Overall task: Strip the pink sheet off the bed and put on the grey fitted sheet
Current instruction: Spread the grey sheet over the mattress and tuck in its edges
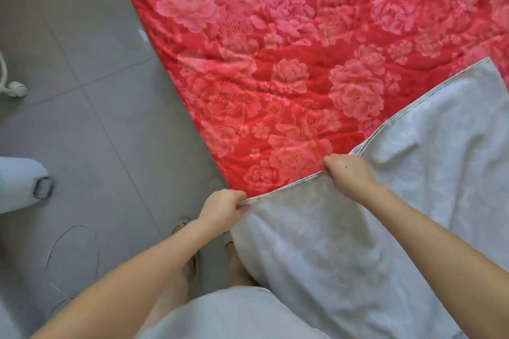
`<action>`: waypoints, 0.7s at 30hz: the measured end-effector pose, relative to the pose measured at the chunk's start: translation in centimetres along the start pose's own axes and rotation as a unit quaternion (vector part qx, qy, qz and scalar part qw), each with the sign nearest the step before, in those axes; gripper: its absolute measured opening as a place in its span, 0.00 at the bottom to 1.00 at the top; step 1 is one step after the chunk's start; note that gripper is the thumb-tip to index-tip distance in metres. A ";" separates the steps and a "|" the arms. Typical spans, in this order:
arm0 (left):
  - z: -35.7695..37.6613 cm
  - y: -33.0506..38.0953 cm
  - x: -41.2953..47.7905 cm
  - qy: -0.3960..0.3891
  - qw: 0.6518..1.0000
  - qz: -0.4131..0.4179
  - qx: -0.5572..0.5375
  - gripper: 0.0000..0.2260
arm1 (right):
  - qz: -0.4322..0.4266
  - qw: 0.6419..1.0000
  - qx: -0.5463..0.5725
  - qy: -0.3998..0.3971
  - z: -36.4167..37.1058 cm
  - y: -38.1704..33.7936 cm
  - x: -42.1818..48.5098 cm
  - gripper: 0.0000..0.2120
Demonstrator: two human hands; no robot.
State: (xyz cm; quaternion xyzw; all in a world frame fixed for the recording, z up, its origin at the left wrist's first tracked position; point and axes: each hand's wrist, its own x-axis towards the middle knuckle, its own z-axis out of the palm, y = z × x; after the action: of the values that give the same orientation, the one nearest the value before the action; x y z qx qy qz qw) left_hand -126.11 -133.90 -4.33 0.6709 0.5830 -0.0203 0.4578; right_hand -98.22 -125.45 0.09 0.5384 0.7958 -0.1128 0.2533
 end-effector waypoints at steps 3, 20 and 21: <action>-7.0 -0.7 -0.2 0.015 0.998 0.019 -0.066 0.18 | -0.011 0.996 0.029 0.086 -4.3 -0.2 1.2 0.15; -52.7 -7.3 -3.2 0.305 0.943 0.091 -0.098 0.13 | 0.058 0.992 0.076 0.080 -35.4 -12.7 13.7 0.14; -53.8 -7.8 -3.3 0.301 0.945 0.097 -0.087 0.14 | 0.071 0.996 0.051 0.018 -34.5 -12.8 13.9 0.13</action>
State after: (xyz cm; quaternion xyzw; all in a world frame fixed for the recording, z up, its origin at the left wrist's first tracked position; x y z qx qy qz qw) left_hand -160.68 -102.92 24.10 0.6566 0.6254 0.2780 0.3171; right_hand -123.73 -103.81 20.83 0.6081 0.7528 -0.1256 0.2185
